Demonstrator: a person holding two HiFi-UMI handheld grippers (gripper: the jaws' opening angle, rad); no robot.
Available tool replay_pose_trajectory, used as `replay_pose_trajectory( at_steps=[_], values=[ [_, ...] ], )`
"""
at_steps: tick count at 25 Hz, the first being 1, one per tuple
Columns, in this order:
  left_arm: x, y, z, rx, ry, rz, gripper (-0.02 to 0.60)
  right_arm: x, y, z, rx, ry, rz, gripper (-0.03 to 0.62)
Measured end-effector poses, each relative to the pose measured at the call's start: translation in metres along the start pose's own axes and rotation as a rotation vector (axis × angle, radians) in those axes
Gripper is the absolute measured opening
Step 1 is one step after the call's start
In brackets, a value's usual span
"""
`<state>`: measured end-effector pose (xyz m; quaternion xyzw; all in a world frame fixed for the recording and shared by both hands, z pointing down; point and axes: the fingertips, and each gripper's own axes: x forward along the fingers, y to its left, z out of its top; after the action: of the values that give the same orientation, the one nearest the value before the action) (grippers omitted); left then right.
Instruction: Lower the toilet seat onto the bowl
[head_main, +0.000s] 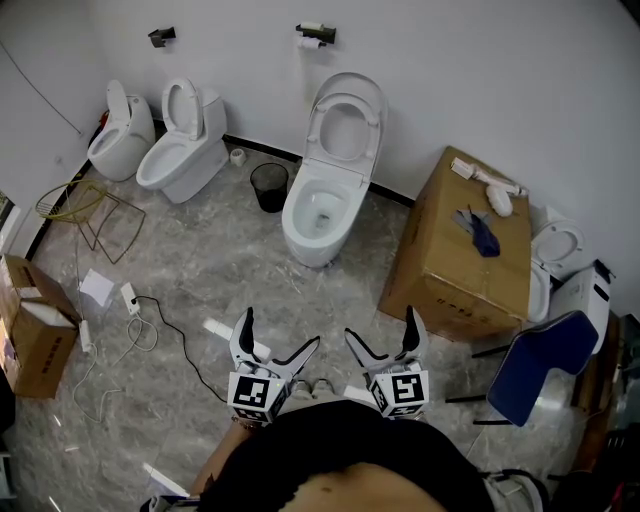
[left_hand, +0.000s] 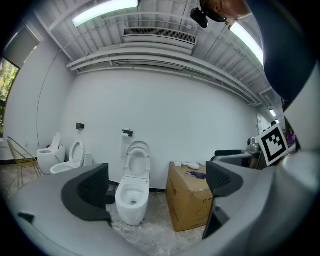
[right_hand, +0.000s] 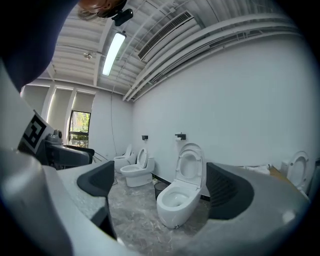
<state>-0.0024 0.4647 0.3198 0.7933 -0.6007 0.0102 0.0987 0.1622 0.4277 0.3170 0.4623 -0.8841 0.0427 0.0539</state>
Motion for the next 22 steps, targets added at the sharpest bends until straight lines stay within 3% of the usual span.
replay_pose_trajectory(
  at_steps=[5,22],
  values=[
    [0.001,0.013,0.006,0.016,-0.011,0.037,0.577,0.003,-0.008,-0.003,0.038,0.012,-0.003,0.580],
    [0.026,0.040,0.008,0.031,0.010,0.131,0.577,0.028,-0.064,0.006,-0.013,0.021,-0.027,0.583]
  ],
)
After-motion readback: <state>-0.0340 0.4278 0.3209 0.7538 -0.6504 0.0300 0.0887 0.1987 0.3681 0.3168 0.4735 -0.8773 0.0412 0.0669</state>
